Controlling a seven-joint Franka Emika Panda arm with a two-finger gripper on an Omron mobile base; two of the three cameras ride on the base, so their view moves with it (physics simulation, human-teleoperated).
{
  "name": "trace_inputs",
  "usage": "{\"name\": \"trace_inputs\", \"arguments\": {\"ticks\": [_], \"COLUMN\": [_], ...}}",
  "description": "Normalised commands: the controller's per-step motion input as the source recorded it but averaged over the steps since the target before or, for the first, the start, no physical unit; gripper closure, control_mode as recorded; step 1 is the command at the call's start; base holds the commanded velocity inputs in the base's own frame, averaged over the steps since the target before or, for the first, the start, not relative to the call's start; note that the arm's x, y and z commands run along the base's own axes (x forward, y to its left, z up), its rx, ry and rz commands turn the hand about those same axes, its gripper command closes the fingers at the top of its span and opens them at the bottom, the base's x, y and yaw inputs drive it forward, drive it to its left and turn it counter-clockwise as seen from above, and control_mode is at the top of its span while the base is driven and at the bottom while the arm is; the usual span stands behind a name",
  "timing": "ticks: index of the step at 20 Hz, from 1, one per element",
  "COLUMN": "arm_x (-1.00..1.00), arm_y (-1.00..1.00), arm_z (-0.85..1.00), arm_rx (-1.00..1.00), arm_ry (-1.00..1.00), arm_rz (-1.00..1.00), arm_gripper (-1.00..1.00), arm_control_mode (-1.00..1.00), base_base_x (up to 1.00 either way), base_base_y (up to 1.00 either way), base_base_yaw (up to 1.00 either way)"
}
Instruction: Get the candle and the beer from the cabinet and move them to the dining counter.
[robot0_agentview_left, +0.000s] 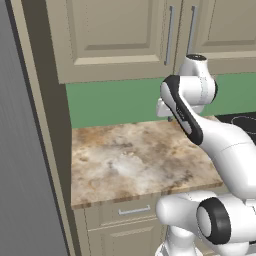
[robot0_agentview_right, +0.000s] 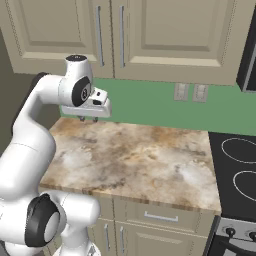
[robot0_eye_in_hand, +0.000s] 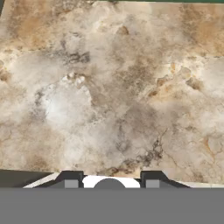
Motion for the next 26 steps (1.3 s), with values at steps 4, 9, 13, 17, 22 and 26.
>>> {"name": "trace_inputs", "arguments": {"ticks": [4,9,13,17,22,26], "arm_x": [0.00,-0.02,-0.12,-0.10,-0.01,0.00], "arm_y": [0.00,0.00,-0.01,-0.01,0.00,0.00], "arm_z": [-0.01,0.04,0.18,0.09,0.05,0.16], "arm_rx": [0.00,0.00,0.00,0.00,0.00,0.00], "arm_ry": [-0.04,-0.19,-0.32,-0.34,-0.31,-0.32], "arm_rz": [0.00,0.00,0.00,0.00,0.00,0.00], "arm_gripper": [-1.00,-1.00,-1.00,-1.00,-1.00,-1.00], "arm_control_mode": [-1.00,-1.00,-1.00,-1.00,-1.00,-1.00], "base_base_x": [0.00,0.00,0.00,0.00,0.00,0.00], "base_base_y": [0.00,0.00,0.00,0.00,0.00,0.00], "base_base_yaw": [0.00,0.00,0.00,0.00,0.00,0.00]}}
